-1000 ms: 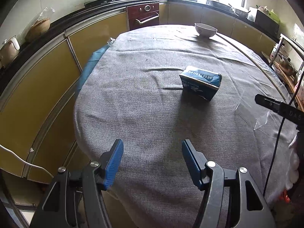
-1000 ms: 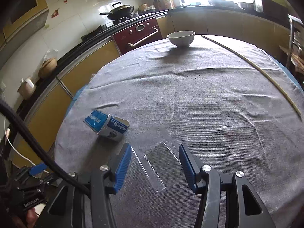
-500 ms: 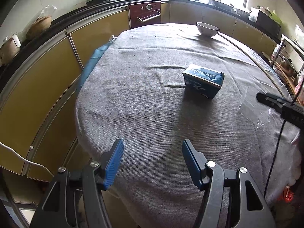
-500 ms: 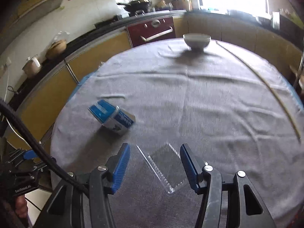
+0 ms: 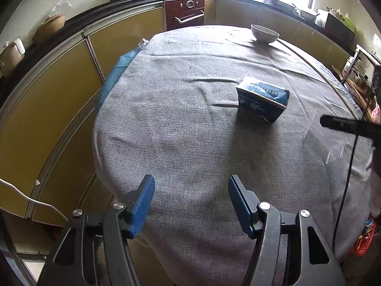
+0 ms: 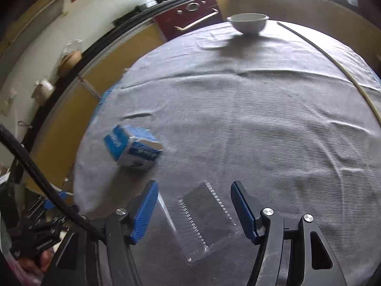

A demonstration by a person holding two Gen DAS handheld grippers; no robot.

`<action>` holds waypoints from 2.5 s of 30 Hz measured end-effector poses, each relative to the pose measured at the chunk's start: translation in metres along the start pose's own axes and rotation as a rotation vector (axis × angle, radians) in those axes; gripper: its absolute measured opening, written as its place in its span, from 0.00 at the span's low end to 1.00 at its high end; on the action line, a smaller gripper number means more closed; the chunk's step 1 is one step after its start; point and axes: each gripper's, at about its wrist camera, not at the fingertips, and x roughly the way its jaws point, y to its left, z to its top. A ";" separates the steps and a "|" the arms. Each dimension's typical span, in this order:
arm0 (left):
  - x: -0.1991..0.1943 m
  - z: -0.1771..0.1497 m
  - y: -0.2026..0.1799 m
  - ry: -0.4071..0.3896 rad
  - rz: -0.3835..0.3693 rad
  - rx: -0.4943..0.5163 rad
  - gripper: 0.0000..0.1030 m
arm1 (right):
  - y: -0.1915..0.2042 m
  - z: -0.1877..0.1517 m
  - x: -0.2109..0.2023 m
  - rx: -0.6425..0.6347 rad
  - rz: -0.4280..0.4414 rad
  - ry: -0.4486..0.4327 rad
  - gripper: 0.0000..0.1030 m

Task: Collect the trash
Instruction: 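Grasp the clear plastic tray with the right tool while the left tool reaches for the small blue box, then carry the clear tray and blue box together over the red basket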

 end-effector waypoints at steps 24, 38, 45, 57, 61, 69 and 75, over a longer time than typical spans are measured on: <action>0.058 0.129 -0.037 0.242 -0.178 -0.333 0.68 | 0.044 -0.053 0.018 -0.146 -0.167 -0.012 0.55; 0.062 0.142 -0.057 0.252 -0.187 -0.445 0.68 | 0.032 -0.085 -0.002 -0.100 -0.102 -0.028 0.55; 0.092 0.139 -0.064 0.349 -0.174 -0.462 0.67 | 0.032 -0.086 -0.004 -0.089 -0.100 -0.037 0.55; 0.087 0.128 -0.060 0.276 -0.212 -0.399 0.55 | 0.028 -0.091 -0.011 -0.046 -0.102 -0.064 0.55; 0.070 0.119 -0.063 0.239 -0.192 -0.322 0.53 | 0.024 -0.095 -0.018 -0.021 -0.101 -0.076 0.55; 0.010 0.091 -0.094 0.082 -0.104 -0.068 0.53 | 0.012 -0.101 -0.038 0.030 -0.108 -0.109 0.55; -0.029 0.065 -0.118 -0.047 -0.049 0.081 0.53 | 0.001 -0.107 -0.059 0.071 -0.120 -0.150 0.55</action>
